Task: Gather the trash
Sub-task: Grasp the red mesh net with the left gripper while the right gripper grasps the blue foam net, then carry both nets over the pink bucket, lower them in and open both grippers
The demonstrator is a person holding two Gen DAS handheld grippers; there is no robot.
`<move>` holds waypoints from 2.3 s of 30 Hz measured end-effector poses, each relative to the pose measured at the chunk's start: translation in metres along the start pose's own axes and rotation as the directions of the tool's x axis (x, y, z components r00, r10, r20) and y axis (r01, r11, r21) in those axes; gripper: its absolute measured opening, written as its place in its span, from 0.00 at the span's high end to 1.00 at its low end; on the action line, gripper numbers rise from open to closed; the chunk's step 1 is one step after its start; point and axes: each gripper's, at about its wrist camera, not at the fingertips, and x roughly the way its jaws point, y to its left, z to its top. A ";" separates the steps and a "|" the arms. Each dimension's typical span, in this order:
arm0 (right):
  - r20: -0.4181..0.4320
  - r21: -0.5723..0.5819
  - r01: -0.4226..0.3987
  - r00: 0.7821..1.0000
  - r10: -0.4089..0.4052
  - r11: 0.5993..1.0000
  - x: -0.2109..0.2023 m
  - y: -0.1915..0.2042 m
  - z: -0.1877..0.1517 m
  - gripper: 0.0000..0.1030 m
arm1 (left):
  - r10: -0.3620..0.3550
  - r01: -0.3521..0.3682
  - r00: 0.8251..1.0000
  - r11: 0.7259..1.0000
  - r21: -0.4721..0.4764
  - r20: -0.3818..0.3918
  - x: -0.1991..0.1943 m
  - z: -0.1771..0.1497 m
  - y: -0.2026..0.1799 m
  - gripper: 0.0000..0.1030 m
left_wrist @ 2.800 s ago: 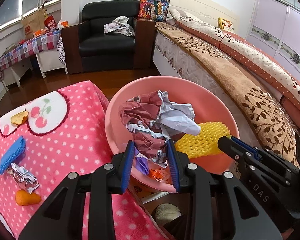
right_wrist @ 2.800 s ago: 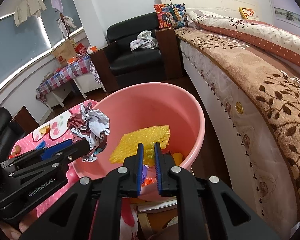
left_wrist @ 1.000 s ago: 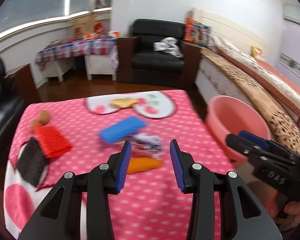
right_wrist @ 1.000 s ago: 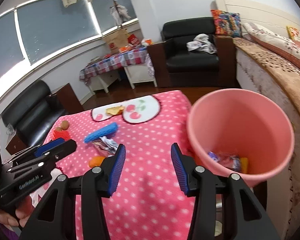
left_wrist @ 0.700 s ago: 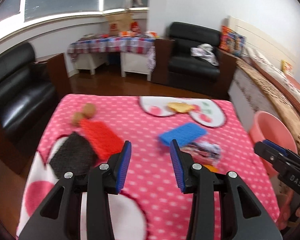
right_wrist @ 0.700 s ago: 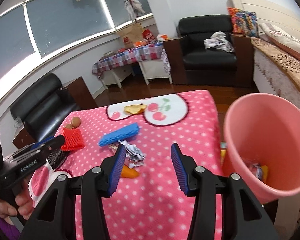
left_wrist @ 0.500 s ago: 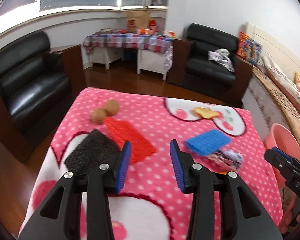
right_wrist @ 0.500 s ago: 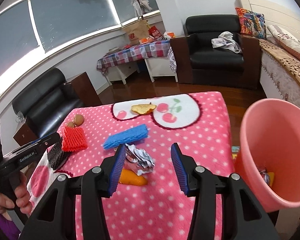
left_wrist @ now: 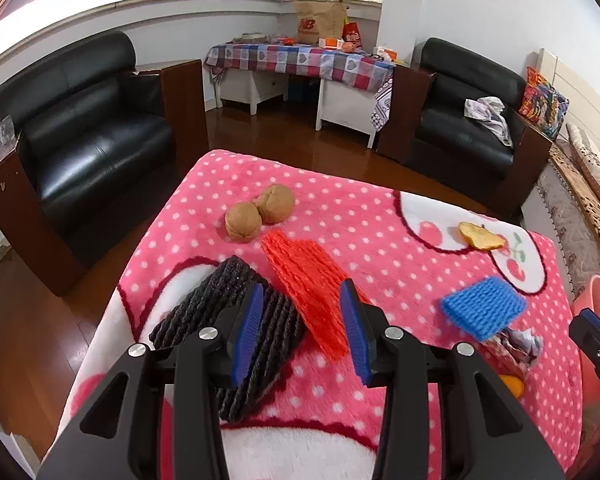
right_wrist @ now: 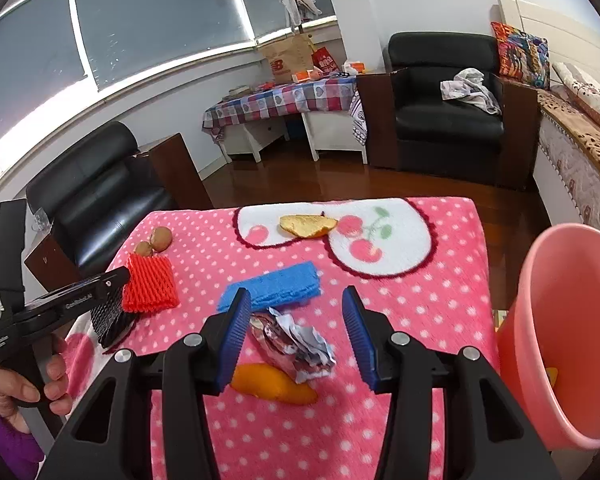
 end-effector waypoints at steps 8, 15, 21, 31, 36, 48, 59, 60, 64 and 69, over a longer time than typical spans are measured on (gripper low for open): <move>-0.013 -0.034 -0.009 1.000 0.009 0.999 0.013 0.010 0.007 0.54 | -0.023 0.023 0.999 0.999 -0.022 -0.025 0.011 0.007 0.005 0.61; -0.022 -0.050 -0.011 1.000 0.010 0.999 0.023 0.017 0.010 0.53 | -0.051 0.050 0.998 0.998 -0.026 -0.029 0.016 0.008 0.004 0.61; -0.037 -0.044 -0.006 0.999 0.005 0.999 0.028 0.017 0.008 0.53 | -0.066 0.066 0.997 0.998 -0.010 -0.028 0.018 0.008 0.000 0.61; -0.051 -0.037 -0.001 0.999 -0.001 0.999 0.034 0.016 0.007 0.53 | -0.078 0.078 0.997 0.996 0.037 0.004 0.014 0.008 -0.010 0.83; -0.054 -0.027 0.002 0.999 -0.003 1.000 0.036 0.013 0.007 0.53 | -0.093 0.092 0.995 0.995 0.045 0.023 0.009 0.009 -0.012 0.91; -0.116 0.029 0.013 0.993 -0.009 0.999 0.063 -0.005 0.013 0.53 | -0.174 0.170 0.984 0.983 0.072 0.045 -0.014 0.006 -0.021 0.91; -0.176 0.094 -0.042 0.983 0.058 0.995 0.081 -0.008 0.014 0.96 | -0.207 0.202 0.977 0.974 0.107 0.042 -0.024 0.002 -0.037 0.91; -0.169 0.096 -0.046 0.984 0.062 0.994 0.078 -0.008 0.014 0.97 | -0.207 0.202 0.977 0.974 0.108 0.043 -0.025 0.001 -0.037 0.91; -0.121 0.112 -0.060 0.990 0.073 0.992 0.056 -0.008 0.015 0.97 | -0.209 0.204 0.977 0.973 0.109 0.045 -0.030 -0.001 -0.038 0.91; -0.067 0.125 -0.063 0.995 0.072 0.990 0.022 -0.011 0.020 0.98 | -0.221 0.214 0.974 0.970 0.116 0.054 -0.041 -0.005 -0.042 0.91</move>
